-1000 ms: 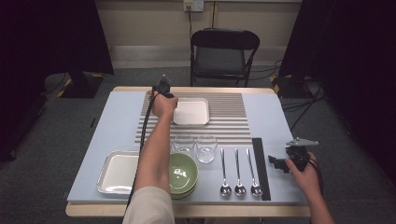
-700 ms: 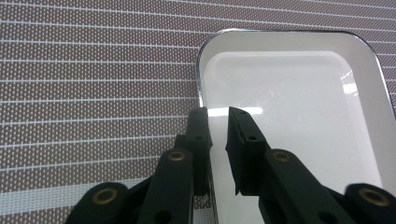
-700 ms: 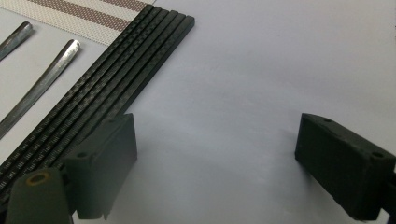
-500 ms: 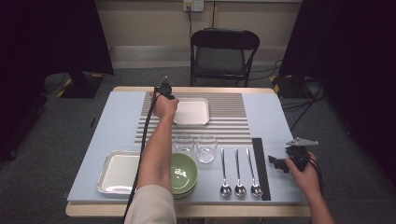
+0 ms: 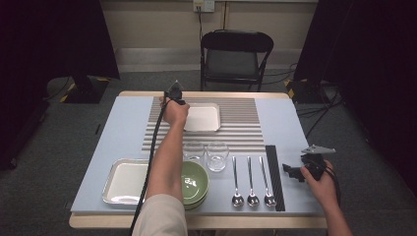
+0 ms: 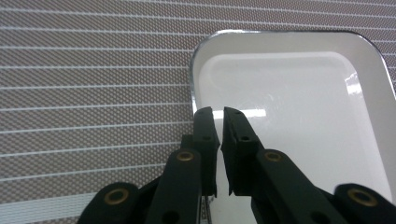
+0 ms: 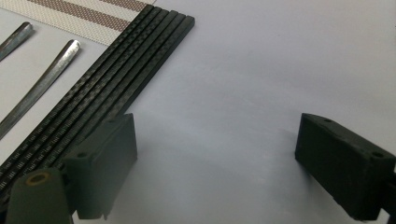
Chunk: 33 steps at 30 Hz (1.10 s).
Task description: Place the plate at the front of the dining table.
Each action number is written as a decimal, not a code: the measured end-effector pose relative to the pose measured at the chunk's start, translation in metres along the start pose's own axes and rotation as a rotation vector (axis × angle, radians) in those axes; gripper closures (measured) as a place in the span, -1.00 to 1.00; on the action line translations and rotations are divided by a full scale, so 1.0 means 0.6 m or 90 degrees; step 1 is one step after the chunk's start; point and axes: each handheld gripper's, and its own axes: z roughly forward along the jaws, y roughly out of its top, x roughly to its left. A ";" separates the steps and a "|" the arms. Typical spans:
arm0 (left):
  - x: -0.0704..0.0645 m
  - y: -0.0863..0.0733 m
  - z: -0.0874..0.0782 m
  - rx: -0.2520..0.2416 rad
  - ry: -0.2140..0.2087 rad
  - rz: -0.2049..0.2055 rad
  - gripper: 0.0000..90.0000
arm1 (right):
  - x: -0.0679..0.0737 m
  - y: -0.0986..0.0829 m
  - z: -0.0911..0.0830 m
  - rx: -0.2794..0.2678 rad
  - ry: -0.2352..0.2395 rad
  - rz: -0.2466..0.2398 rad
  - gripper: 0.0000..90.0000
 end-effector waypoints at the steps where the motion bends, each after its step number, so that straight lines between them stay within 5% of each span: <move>1: 0.002 0.001 -0.002 -0.004 0.011 0.004 0.79 | 0.000 0.000 0.000 0.000 0.000 0.000 -0.74; 11: 0.000 -0.005 0.012 0.025 0.019 0.021 0.84 | 0.000 0.000 0.000 0.000 0.001 0.000 -0.74; 20: 0.005 0.001 0.008 0.022 0.008 -0.015 0.98 | 0.000 0.000 0.000 0.000 0.001 0.000 -0.74; 33: 0.004 0.000 0.012 0.016 0.007 -0.024 0.96 | 0.000 0.000 0.000 0.000 0.000 0.000 -0.74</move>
